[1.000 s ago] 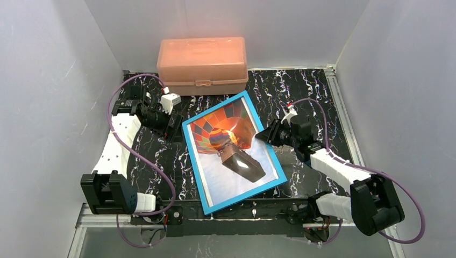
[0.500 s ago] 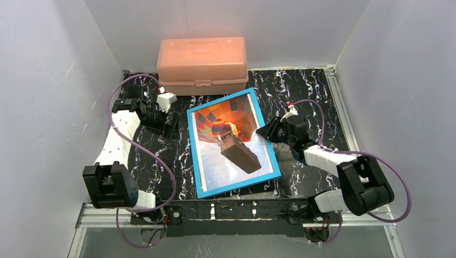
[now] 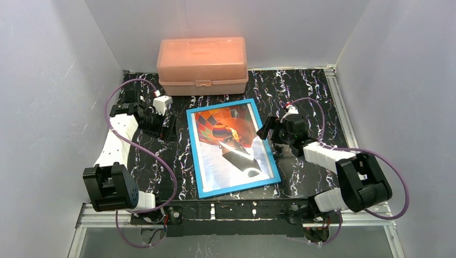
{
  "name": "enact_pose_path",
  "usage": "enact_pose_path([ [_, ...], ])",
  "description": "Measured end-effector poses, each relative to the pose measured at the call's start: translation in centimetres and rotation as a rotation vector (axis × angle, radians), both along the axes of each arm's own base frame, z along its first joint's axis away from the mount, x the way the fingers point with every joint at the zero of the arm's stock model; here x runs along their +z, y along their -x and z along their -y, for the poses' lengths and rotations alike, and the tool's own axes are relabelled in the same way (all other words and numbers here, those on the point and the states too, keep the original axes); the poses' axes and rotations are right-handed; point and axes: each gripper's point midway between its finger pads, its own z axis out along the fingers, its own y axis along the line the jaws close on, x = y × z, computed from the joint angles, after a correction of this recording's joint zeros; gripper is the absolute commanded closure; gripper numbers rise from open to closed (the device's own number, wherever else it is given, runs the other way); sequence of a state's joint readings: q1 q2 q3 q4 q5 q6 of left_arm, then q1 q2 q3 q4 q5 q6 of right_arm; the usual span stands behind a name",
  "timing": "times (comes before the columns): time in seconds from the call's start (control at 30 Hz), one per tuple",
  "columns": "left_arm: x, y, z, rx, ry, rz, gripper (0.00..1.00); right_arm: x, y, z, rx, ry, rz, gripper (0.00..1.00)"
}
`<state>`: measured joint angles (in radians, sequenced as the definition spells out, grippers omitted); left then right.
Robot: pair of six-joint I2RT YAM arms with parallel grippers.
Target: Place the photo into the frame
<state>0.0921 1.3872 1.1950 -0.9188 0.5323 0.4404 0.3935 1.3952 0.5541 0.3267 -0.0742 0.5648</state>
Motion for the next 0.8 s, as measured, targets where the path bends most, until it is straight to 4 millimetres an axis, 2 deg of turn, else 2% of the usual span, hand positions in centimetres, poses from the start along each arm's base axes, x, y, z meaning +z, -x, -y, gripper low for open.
enact_pose_path([
  [0.1, -0.2, 0.2, -0.3, 0.017, 0.002, -0.003, 0.01, 0.2, 0.2, 0.7, -0.007, 0.035, 0.004, 0.01],
  [0.2, -0.4, -0.3, -0.7, 0.047, 0.006, 0.011, 0.02, 1.6, -0.4, 1.9, -0.049, 0.083, 0.041, 0.01],
  [0.3, -1.1, -1.5, -1.4, 0.102, 0.009, 0.056, 0.01, 4.1, -1.5, 4.3, -0.155, 0.147, 0.124, 0.01],
  [0.43, -3.8, -2.9, -2.7, 0.207, -0.022, 0.149, 0.02, 6.6, -2.7, 8.4, -0.354, 0.241, 0.234, 0.01],
  [0.5, -5.8, -3.6, -3.3, 0.274, -0.039, 0.198, 0.02, 6.4, -3.0, 10.6, -0.446, 0.316, 0.272, 0.01],
  [0.67, -9.9, -4.5, -4.4, 0.397, -0.055, 0.289, 0.02, 3.8, -2.6, 15.1, -0.562, 0.562, 0.292, 0.01],
  [0.8, -10.9, -6.2, -5.0, 0.444, -0.054, 0.347, 0.02, 2.9, -1.6, 17.4, -0.59, 0.675, 0.333, 0.01],
])
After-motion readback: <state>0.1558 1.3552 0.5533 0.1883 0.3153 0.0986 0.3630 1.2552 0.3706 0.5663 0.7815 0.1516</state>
